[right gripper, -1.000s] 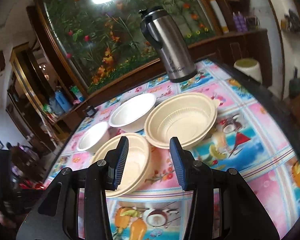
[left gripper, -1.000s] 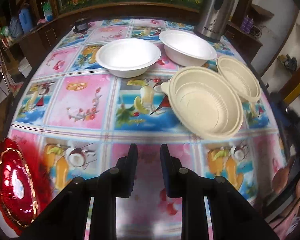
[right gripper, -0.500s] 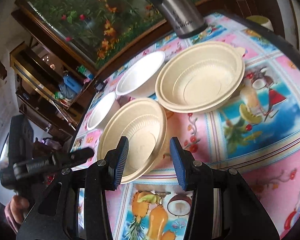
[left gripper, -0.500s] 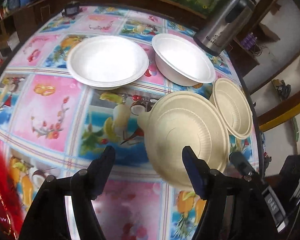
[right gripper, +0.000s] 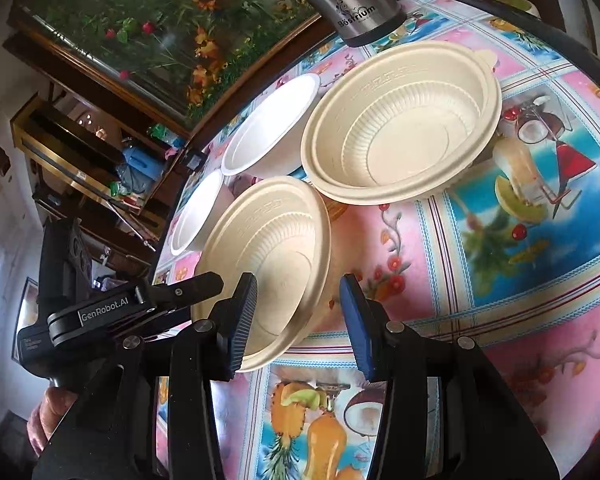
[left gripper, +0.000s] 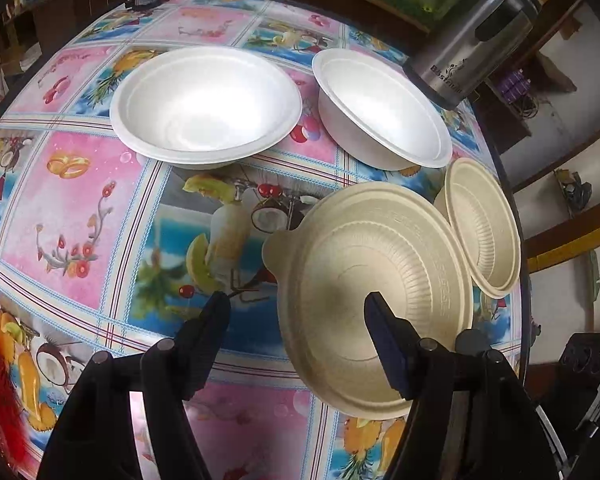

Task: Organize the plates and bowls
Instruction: 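Grasp the beige bowl's rim with the right gripper and lift it, then lower the beige bowl onto the red plates in the left gripper, open right gripper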

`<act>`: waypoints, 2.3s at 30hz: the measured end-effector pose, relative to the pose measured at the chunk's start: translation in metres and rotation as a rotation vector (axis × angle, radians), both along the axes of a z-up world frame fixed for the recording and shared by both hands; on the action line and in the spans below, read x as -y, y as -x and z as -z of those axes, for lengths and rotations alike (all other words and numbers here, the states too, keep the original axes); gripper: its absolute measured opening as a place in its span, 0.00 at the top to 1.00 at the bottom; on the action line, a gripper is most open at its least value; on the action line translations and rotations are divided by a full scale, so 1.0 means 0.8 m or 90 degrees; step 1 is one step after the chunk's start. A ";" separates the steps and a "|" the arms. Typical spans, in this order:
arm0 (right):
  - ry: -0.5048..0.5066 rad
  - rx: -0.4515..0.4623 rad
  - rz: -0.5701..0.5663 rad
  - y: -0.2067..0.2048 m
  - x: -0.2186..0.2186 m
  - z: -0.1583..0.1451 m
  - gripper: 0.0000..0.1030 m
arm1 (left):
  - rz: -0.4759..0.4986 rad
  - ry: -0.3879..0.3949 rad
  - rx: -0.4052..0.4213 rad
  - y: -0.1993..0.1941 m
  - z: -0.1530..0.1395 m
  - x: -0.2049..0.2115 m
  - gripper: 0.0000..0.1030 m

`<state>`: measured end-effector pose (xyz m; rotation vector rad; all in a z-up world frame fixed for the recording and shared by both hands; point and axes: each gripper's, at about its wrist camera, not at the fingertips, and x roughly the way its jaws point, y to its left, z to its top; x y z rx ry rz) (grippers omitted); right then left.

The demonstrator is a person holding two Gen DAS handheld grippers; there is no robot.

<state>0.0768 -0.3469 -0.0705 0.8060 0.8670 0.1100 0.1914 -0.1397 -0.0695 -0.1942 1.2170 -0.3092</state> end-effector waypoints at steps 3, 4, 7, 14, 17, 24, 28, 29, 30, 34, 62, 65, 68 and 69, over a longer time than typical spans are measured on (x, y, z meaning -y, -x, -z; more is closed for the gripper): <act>-0.002 -0.001 0.002 -0.001 -0.001 0.002 0.58 | 0.009 -0.005 0.007 0.001 -0.001 0.006 0.35; -0.003 -0.003 0.003 -0.001 -0.001 0.003 0.58 | 0.011 -0.007 0.011 0.001 -0.001 0.007 0.35; -0.007 -0.009 0.007 -0.004 -0.001 0.007 0.58 | 0.012 -0.010 0.017 0.000 -0.001 0.009 0.41; 0.008 -0.013 0.015 -0.011 -0.006 0.007 0.58 | 0.016 -0.015 0.016 -0.004 0.004 0.009 0.58; 0.013 -0.010 0.022 -0.012 -0.006 0.006 0.58 | 0.020 -0.021 0.023 -0.004 0.003 0.008 0.66; 0.033 -0.009 0.037 -0.021 -0.009 0.008 0.58 | 0.028 -0.032 0.033 -0.003 0.007 0.007 0.86; 0.048 -0.016 0.033 -0.027 -0.009 0.013 0.76 | 0.033 -0.036 0.043 -0.004 0.007 0.007 0.89; 0.053 -0.015 0.034 -0.028 -0.009 0.013 0.78 | 0.034 -0.036 0.045 -0.004 0.007 0.007 0.89; 0.060 -0.011 0.033 -0.028 -0.010 0.011 0.81 | 0.036 -0.036 0.047 -0.003 0.007 0.008 0.89; 0.090 -0.001 0.027 -0.029 -0.015 0.007 0.85 | 0.042 -0.040 0.056 -0.001 0.007 0.008 0.89; 0.073 0.061 -0.053 0.005 -0.128 -0.020 0.85 | -0.041 -0.047 0.107 0.075 -0.015 -0.125 0.89; 0.080 0.081 -0.076 0.010 -0.155 -0.038 0.85 | -0.061 -0.041 0.117 0.090 -0.022 -0.155 0.88; 0.097 0.101 -0.102 0.015 -0.189 -0.059 0.85 | -0.080 -0.036 0.140 0.107 -0.036 -0.185 0.88; 0.098 0.105 -0.111 0.015 -0.198 -0.063 0.85 | -0.089 -0.037 0.149 0.113 -0.042 -0.197 0.88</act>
